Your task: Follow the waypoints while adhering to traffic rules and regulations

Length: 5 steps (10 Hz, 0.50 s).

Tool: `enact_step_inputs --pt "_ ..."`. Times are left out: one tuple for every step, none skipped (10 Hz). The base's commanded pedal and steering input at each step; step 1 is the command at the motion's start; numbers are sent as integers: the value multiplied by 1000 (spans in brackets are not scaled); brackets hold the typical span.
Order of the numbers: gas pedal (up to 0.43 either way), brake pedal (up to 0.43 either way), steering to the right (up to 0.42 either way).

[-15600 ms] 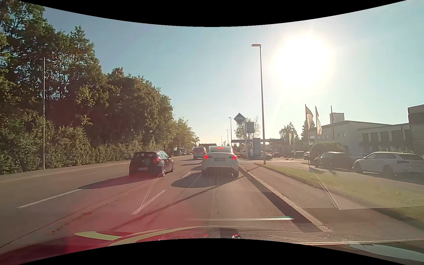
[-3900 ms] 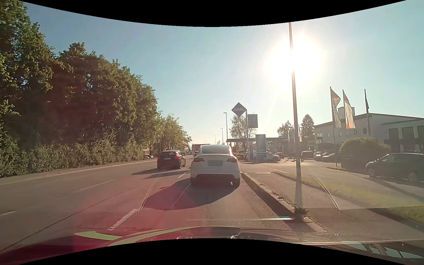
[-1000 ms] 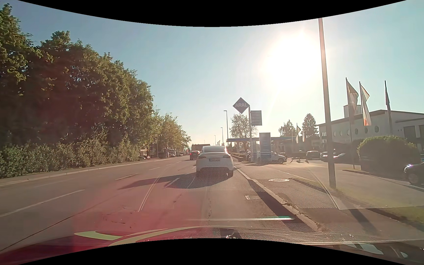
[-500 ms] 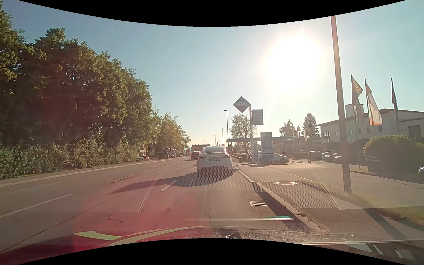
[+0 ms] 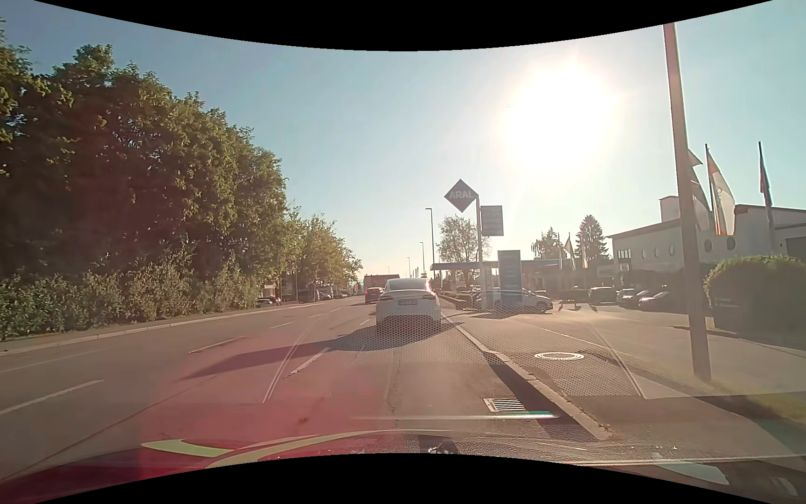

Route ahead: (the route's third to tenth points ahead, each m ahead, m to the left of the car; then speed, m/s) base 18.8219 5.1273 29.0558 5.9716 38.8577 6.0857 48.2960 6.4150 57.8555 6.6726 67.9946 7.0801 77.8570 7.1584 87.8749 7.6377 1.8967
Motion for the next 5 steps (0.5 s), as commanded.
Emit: enact_step_inputs --pt "0 0 -1" --pt "0 0 -1" --pt "0 0 -1" --pt "0 0 -1" --pt "0 0 -1"
